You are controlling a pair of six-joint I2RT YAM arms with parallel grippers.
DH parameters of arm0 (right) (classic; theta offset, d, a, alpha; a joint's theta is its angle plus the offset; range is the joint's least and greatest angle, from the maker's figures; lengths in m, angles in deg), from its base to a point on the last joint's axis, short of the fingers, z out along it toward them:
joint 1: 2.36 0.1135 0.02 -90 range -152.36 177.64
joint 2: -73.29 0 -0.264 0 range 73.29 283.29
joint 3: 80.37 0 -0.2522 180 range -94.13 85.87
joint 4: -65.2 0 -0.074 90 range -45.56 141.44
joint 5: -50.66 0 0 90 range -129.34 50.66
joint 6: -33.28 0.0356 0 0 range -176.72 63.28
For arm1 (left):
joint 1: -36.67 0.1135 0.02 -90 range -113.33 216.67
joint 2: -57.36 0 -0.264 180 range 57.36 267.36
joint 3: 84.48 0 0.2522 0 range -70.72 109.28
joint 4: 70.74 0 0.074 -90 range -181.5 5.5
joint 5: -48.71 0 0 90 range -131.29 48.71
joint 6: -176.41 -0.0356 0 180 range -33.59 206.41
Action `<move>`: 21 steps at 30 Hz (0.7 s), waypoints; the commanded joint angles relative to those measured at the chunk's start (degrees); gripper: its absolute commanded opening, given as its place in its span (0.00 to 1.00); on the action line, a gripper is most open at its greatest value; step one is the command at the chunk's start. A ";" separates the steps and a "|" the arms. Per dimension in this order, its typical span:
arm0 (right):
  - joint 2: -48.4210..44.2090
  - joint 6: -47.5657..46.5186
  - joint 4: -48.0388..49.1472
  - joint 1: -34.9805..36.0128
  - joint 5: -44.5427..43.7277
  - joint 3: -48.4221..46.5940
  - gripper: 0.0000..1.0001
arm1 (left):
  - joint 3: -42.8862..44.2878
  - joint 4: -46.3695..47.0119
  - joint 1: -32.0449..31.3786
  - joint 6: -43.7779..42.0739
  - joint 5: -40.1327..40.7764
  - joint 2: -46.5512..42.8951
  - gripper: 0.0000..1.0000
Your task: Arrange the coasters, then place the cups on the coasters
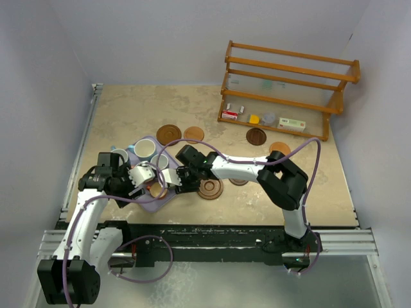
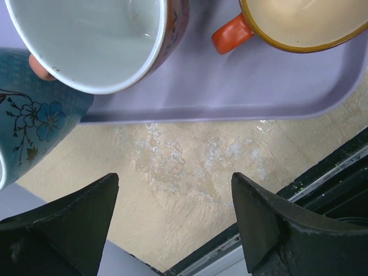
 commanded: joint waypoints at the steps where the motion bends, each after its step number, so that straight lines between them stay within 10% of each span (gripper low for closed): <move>1: 1.54 1.00 -0.63 0.57 0.28 -2.49 0.49 | 2.63 2.30 -0.14 3.41 1.81 0.27 0.77; 21: 8.37 17.85 1.34 0.57 -1.08 -9.01 0.09 | 15.93 7.96 4.17 18.53 5.75 10.59 0.77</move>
